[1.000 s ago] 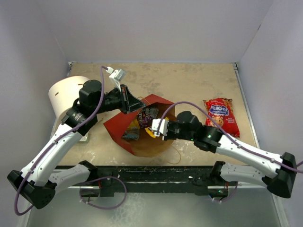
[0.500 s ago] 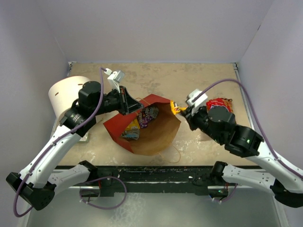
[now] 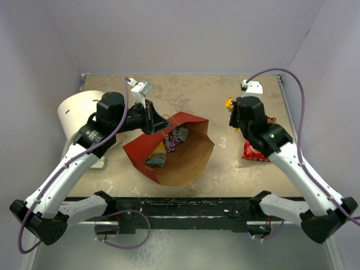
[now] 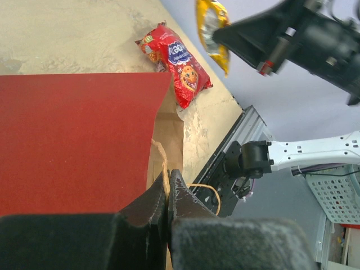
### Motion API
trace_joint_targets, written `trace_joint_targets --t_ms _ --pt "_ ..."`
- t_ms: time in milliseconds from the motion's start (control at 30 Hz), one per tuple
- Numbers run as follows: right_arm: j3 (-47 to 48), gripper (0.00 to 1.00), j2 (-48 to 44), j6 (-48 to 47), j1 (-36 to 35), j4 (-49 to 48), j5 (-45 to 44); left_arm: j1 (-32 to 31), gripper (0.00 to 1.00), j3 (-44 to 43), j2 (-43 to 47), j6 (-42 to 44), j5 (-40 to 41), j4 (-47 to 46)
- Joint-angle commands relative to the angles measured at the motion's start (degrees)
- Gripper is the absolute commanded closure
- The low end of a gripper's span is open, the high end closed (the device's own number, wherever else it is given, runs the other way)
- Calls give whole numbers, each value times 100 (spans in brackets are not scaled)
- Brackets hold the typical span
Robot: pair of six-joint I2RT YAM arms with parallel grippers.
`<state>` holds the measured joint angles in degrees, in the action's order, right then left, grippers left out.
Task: Take the snacks out of the paper bag
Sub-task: Place the snack at the center of the board.
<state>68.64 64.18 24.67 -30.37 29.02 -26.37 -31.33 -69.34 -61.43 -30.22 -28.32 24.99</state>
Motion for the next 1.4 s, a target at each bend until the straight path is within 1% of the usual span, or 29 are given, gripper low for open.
trace_joint_targets --t_ms 0,100,233,400,567,667,833,967,1067,1200,1267,1333,1367 --pt "-41 100 871 1034 597 -255 1281 -22 100 -314 -87 163 -183 -114" --pt "-264 100 1282 1489 877 -412 1531 -20 100 -343 -157 160 -222 -130" --pt "-542 100 1573 1932 979 -408 1068 -21 100 -283 -182 99 -270 -300" --pt "-859 100 1959 1999 1225 -639 1051 -22 100 -233 -293 32 -506 -497" --pt "-911 100 2176 2014 1285 -757 628 -22 100 -147 -293 -39 -589 -604" --pt "-958 100 2343 1964 1316 -882 334 -21 100 -160 -264 35 -568 -531" --pt "-1031 99 2721 1798 1349 -1258 107 -22 100 -396 -288 288 -557 -297" --pt "-936 86 2930 1913 1350 -1140 97 -21 100 -332 -233 332 -618 -372" --pt "-718 73 2895 1885 1347 -755 14 -19 100 -334 -191 420 -571 -344" --pt "-598 49 2516 1326 1350 -757 553 -22 100 -373 -136 608 -283 -201" --pt "-532 39 2313 967 1350 -751 843 -22 100 -409 -141 646 -146 -94" --pt "-502 31 2096 618 1350 -843 989 -22 100 -411 -127 642 -111 -39" --pt "-512 30 1969 505 1350 -917 1204 -26 100 -378 -125 618 -125 -43"
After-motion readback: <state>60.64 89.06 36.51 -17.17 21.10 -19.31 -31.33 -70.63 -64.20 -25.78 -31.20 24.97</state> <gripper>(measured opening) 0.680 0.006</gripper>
